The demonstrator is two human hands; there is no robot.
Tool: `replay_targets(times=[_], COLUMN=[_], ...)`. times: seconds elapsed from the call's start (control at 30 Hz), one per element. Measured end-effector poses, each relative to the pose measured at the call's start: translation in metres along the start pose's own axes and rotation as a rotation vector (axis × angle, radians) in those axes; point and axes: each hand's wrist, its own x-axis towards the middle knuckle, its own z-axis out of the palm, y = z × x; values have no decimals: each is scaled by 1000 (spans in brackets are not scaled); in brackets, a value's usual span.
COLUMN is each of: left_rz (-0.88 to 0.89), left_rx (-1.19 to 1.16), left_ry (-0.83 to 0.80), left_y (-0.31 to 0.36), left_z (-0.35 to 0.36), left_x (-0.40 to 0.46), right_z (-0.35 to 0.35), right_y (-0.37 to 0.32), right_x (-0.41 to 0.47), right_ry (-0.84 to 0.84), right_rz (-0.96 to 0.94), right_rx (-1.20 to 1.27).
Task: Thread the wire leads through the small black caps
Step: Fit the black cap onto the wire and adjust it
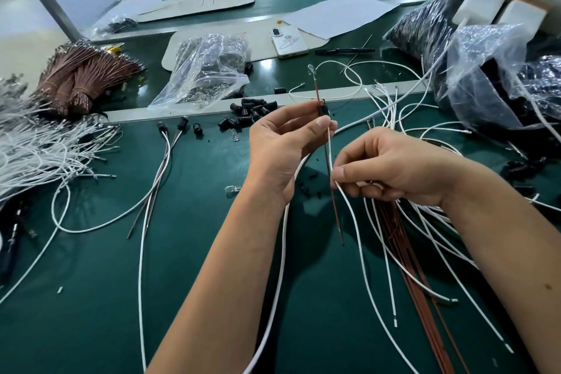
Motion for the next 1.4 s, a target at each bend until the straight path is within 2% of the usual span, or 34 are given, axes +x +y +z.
replay_targets(times=[0.13, 0.2, 0.3, 0.37, 0.57, 0.9, 1.4], left_rz=[13, 14, 24, 46, 136, 172, 217], left_rx=[17, 25, 31, 26, 53, 3, 40], left_ry=[-22, -25, -43, -80, -175, -248, -229], left_y=[-1, 0, 1, 2, 5, 7, 7], left_z=[0, 0, 0, 0, 1, 1, 1], left_x=[0, 0, 0, -1, -2, -4, -3], right_z=[1, 4, 5, 4, 2, 2, 2], right_y=[0, 1, 6, 9, 11, 10, 10], right_x=[-2, 2, 10, 13, 13, 14, 15], right_ry=[-57, 57, 335, 410, 423, 448, 529], right_rz=[-18, -76, -197, -256, -357, -476, -557], right_rx=[-36, 16, 121, 150, 163, 152, 40])
